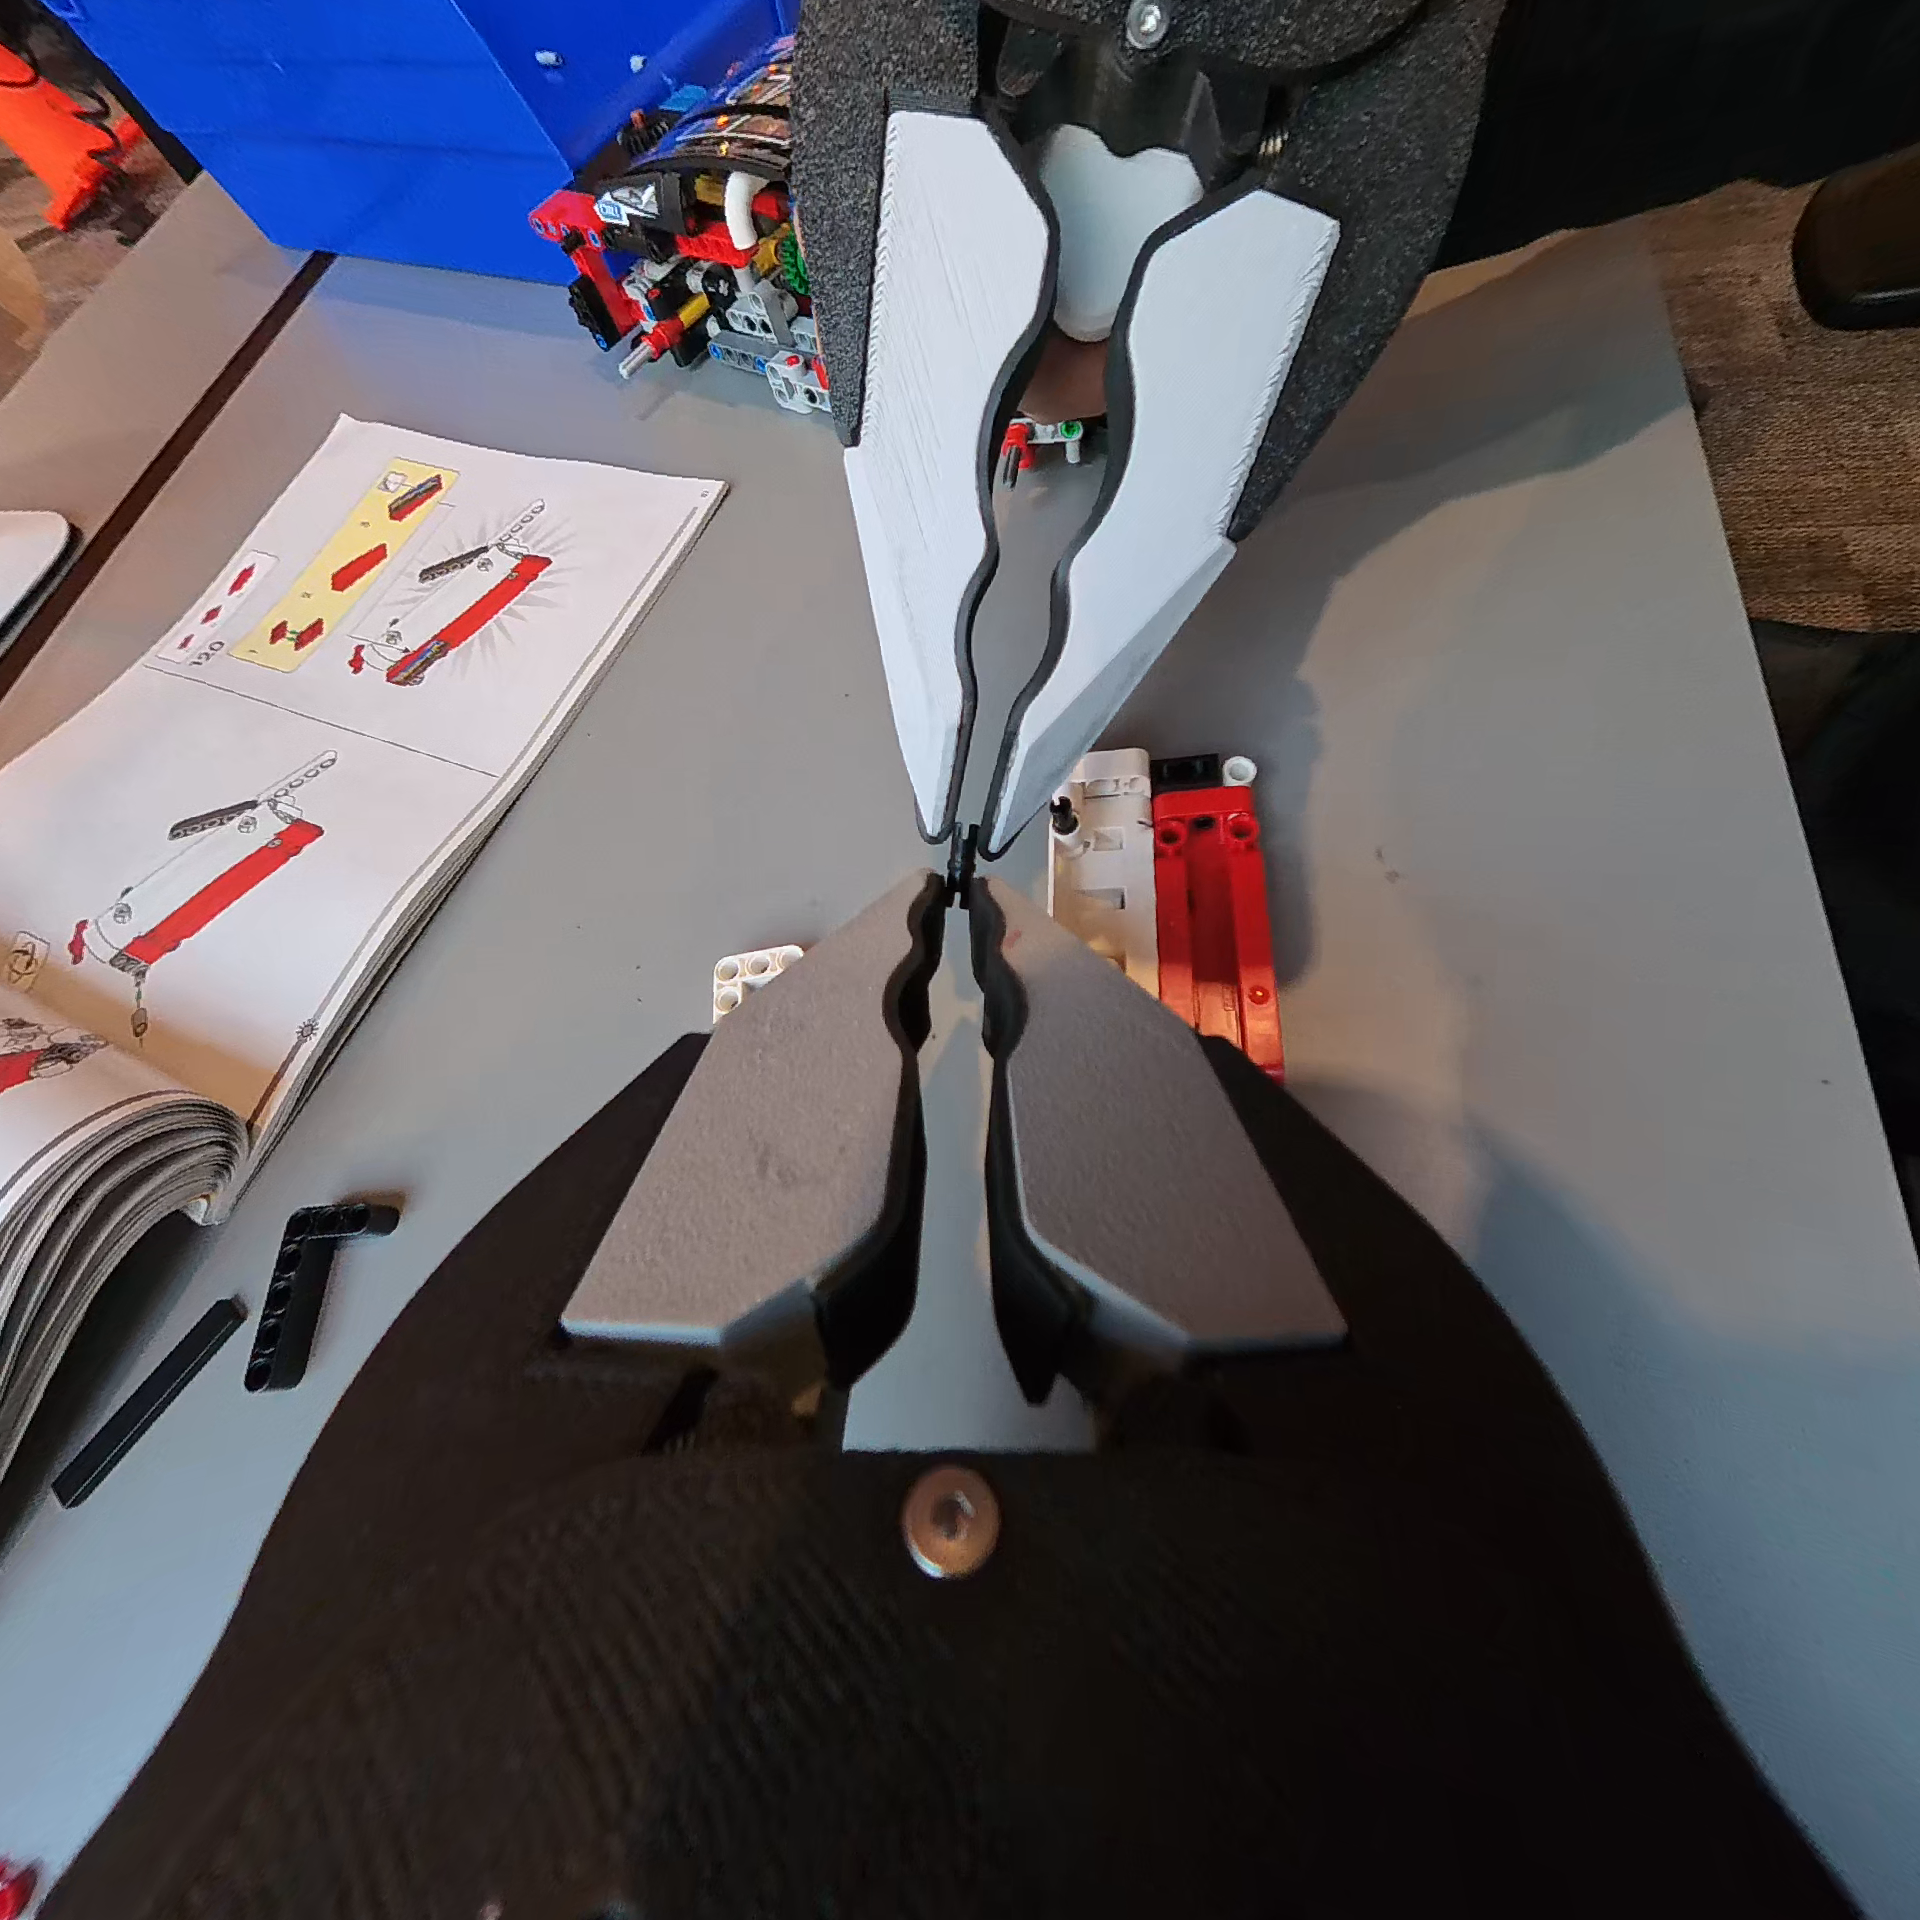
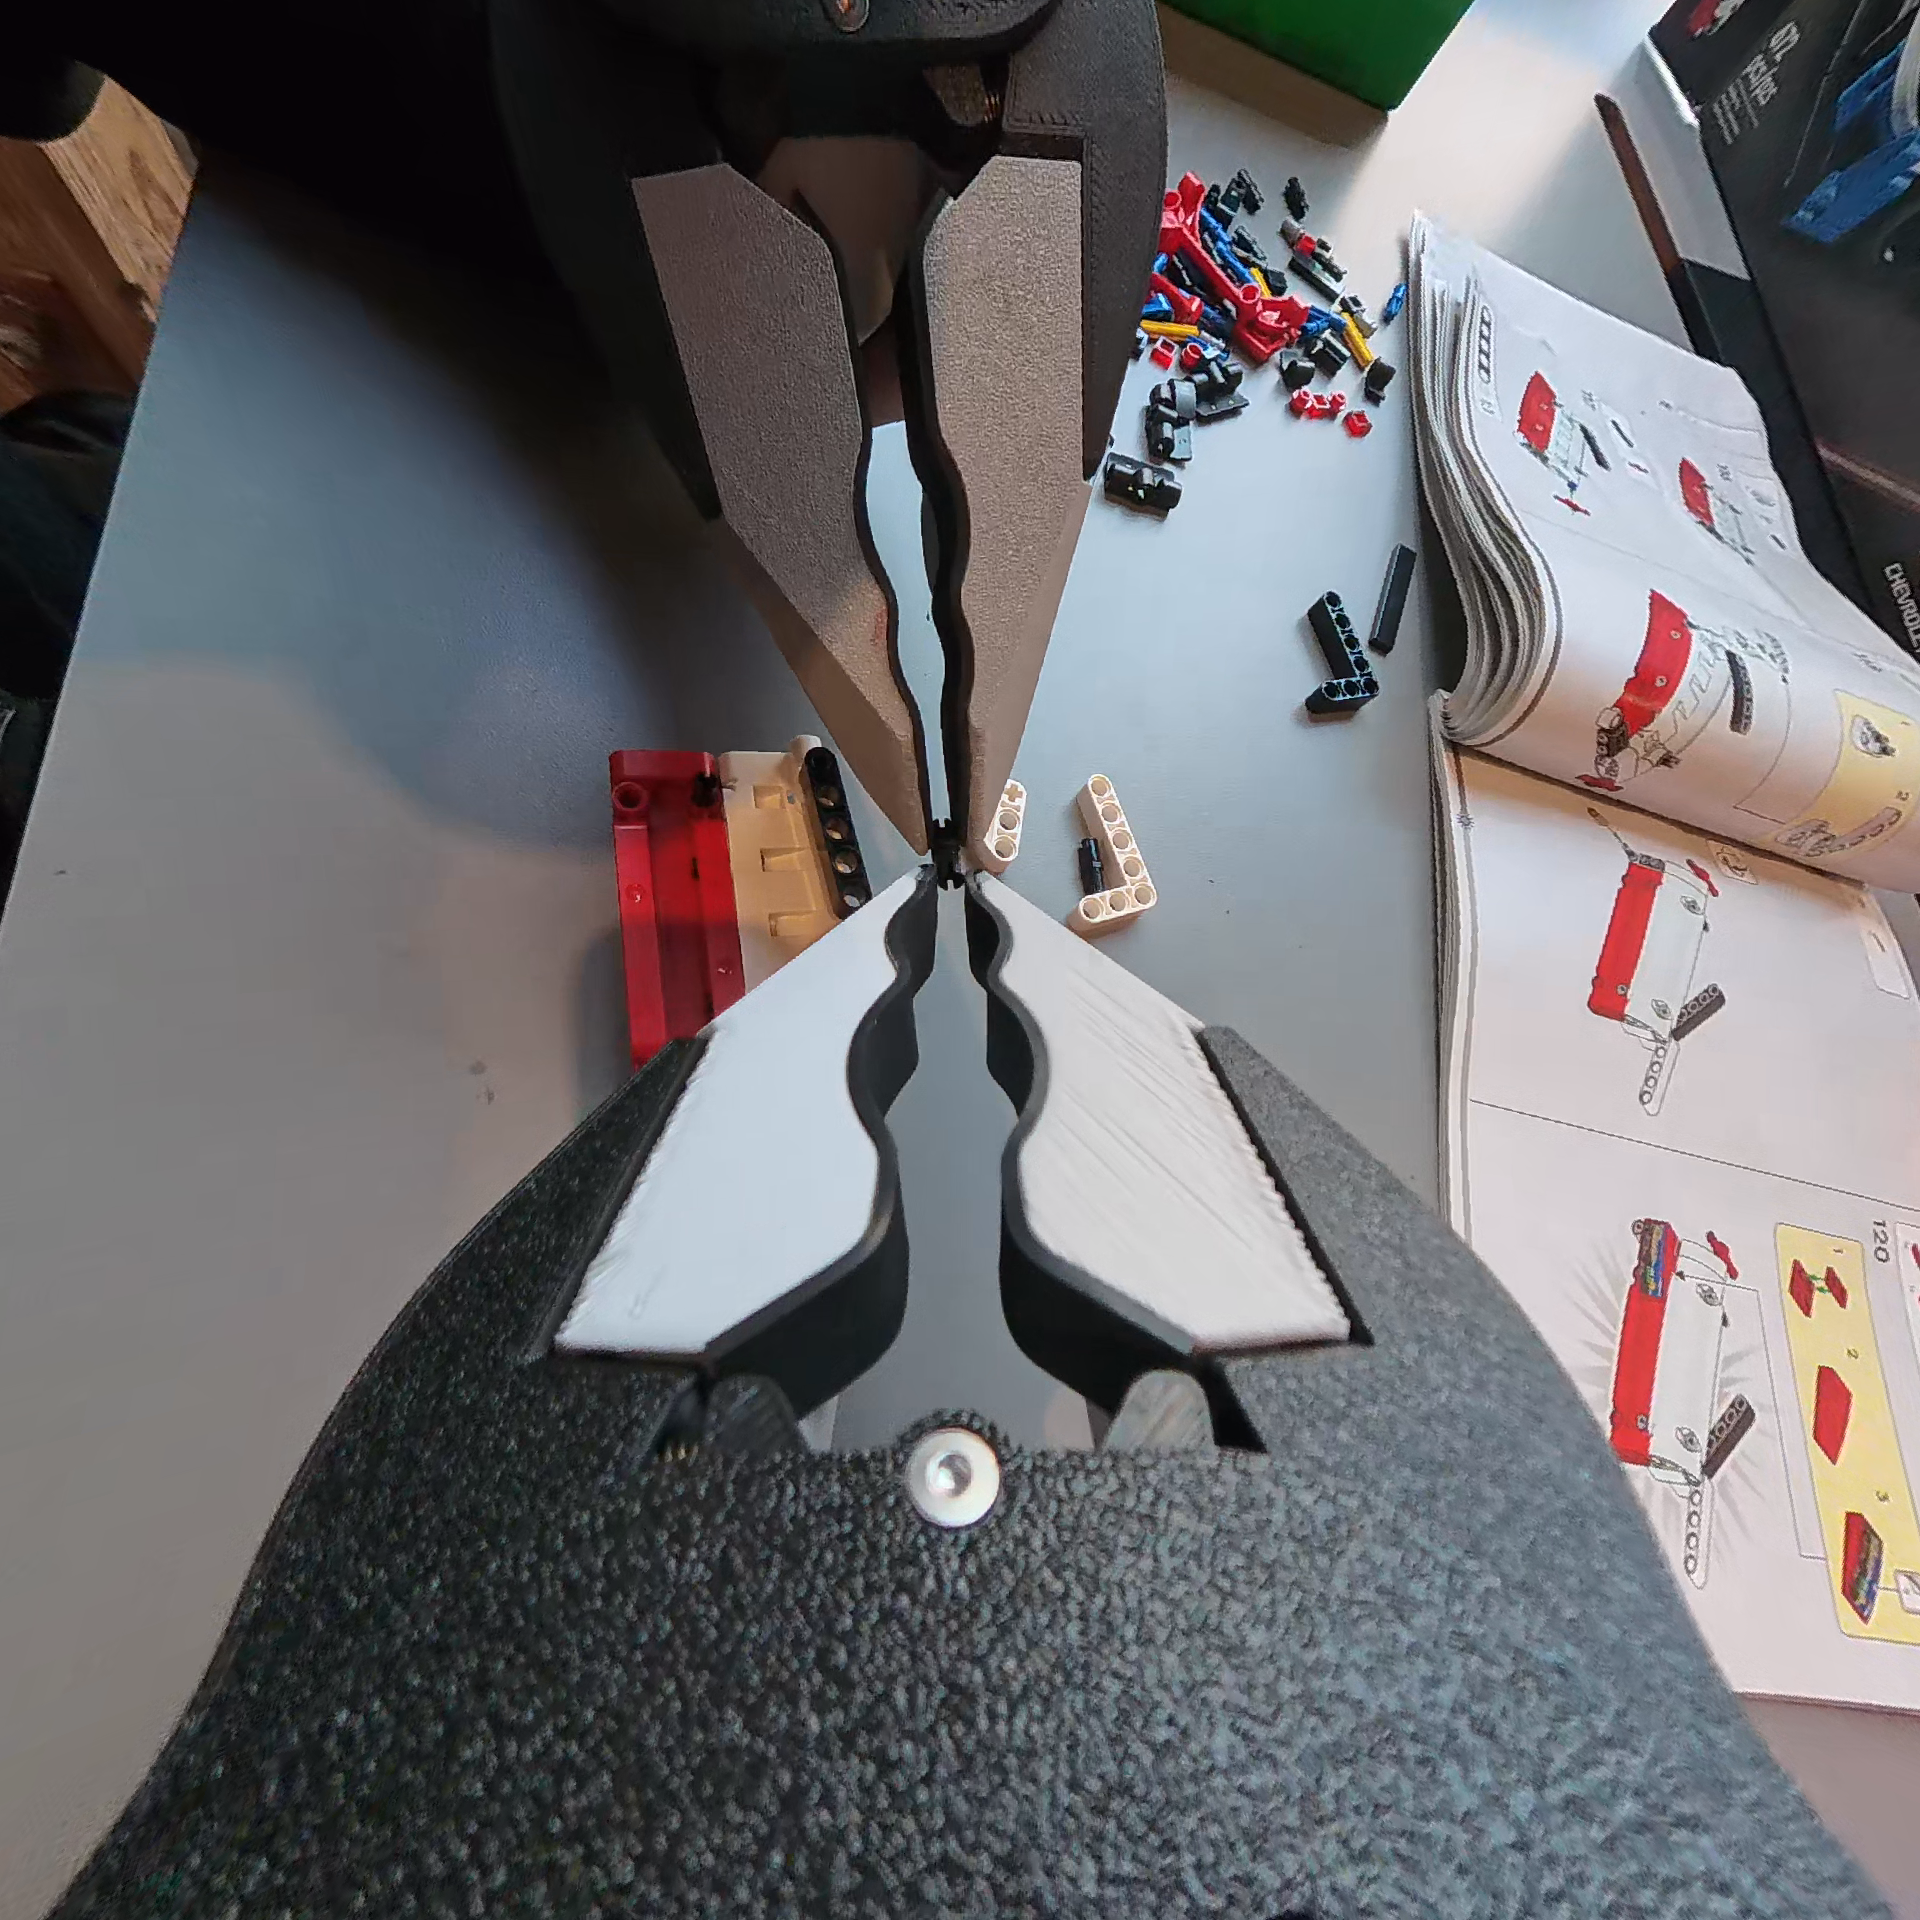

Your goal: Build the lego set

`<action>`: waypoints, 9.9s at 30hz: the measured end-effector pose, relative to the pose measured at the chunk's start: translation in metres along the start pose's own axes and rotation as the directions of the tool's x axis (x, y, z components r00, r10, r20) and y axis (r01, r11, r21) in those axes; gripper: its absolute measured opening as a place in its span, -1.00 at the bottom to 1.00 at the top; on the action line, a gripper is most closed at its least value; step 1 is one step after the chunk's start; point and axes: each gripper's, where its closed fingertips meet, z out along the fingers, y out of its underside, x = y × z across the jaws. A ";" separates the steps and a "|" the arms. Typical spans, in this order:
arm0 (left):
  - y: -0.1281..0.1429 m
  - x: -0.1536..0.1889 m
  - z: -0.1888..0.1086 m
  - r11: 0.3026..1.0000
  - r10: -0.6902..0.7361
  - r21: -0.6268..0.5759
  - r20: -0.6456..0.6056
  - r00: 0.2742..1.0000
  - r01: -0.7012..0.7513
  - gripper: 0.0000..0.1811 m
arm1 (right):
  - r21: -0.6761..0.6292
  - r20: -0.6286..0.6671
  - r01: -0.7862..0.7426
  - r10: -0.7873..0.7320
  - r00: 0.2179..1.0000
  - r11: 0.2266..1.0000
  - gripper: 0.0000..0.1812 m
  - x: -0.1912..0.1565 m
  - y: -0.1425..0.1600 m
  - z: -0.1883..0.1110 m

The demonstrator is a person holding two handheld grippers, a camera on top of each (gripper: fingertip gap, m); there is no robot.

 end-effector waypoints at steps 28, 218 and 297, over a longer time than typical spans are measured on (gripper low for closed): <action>0.013 0.000 0.005 0.996 0.031 -0.090 0.025 0.999 -0.028 -0.99 | -0.074 -0.012 0.139 -0.140 0.990 0.988 -0.97 -0.003 0.010 0.010; 0.012 -0.020 -0.025 0.978 0.162 -0.140 0.036 0.986 -0.155 -0.99 | 0.141 0.174 -0.337 0.311 0.934 0.931 -0.88 0.016 -0.019 0.018; -0.009 -0.021 -0.019 0.942 0.329 -0.003 0.209 0.921 -0.336 -0.86 | 0.118 0.573 -0.826 0.642 0.509 0.550 -0.94 0.016 -0.036 0.010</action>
